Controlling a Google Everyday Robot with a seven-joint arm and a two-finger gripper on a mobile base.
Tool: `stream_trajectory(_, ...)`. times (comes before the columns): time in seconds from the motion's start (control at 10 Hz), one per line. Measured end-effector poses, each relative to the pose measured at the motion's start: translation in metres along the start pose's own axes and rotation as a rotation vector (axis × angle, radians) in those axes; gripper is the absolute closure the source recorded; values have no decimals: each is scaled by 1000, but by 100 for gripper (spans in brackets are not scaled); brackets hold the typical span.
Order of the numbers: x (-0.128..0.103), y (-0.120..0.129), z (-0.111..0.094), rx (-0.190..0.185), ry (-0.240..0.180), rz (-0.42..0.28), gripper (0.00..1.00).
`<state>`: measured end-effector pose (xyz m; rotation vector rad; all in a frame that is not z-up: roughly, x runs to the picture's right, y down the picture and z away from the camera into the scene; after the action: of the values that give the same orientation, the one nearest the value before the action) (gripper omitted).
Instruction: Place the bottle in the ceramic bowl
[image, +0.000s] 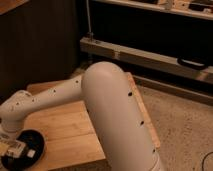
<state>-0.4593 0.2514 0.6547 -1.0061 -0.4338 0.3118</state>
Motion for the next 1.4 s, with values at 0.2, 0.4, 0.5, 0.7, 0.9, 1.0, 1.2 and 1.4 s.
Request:
stream_trajectory(0.2,6,2,11,-8,15,21,59)
stream_trajectory(0.4,9,5,19,-16,22,36,41)
stream_trajectory(0.5,13,4,22,-15,23,48,29)
stream_trajectory(0.7,18,5,22,-14,10,73,20)
stream_trajectory(0.9,25,2,21,-20,-35,115,20)
stream_trajectory(1.0,27,2,20,-16,-50,135,20)
stream_trajectory(1.2,28,4,21,-15,-61,147,20)
stream_trajectory(1.4,28,4,21,-16,-60,146,20)
